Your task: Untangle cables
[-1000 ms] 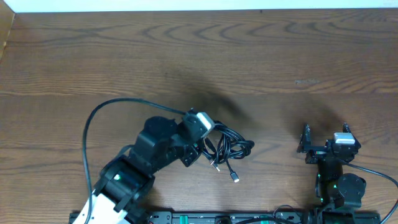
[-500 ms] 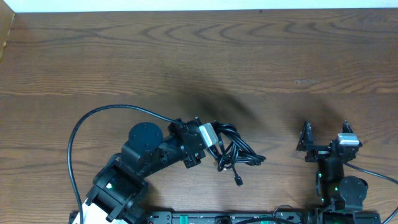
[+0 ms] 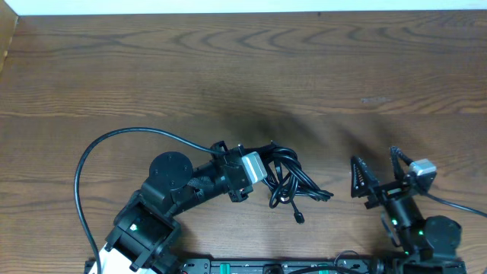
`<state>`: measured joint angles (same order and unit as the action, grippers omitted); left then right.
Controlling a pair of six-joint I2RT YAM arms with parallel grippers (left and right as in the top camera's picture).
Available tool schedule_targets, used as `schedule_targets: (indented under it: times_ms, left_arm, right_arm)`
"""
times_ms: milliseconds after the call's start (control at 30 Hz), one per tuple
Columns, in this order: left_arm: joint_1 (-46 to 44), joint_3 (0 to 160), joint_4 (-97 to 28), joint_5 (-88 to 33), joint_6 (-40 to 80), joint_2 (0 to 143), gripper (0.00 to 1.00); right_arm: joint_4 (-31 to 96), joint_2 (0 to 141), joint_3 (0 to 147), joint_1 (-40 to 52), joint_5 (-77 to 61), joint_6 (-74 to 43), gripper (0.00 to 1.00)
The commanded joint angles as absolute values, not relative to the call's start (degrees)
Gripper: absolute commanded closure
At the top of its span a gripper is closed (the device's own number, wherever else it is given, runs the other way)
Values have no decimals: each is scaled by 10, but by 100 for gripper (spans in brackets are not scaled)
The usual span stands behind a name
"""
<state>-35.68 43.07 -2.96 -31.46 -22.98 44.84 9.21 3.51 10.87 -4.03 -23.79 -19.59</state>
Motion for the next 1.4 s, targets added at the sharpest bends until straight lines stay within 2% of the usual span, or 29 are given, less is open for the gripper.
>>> schedule_targets:
  times_ms: [0,267,500,633,900,967,1133,1367]
  left_arm:
    - [-356,449,-23,-326,-235,440,93]
    - [-356,449,-23,-303,-221,440,93]
    - [-356,449,-24,-182,-133,440,93]
    - [-356,449,-34,-107,-68,440,93]
    - [-356,449,-38,-148,-16,441,93]
    - [-356,449,-38,-190,-16,440,92]
    - [-356,449,-38,-251,-16,441,93]
    - [-385,449,-38,-266,-25,445,92]
  right_arm:
    - [117,72,178,-37,-280,-184,1]
    - [277,211,349,-37,-375,-84,1]
    - [393,293,465,-37,-499,-11,1]
    - [399,304,491,-37,-545,14,1]
    - [364,303,495,-37,-547,47,1]
    - [360,303,495,-37,-557,63,7]
    - [360,303,495,-37,-627,170,9]
    - [359,303,495,-37,-637,279,22]
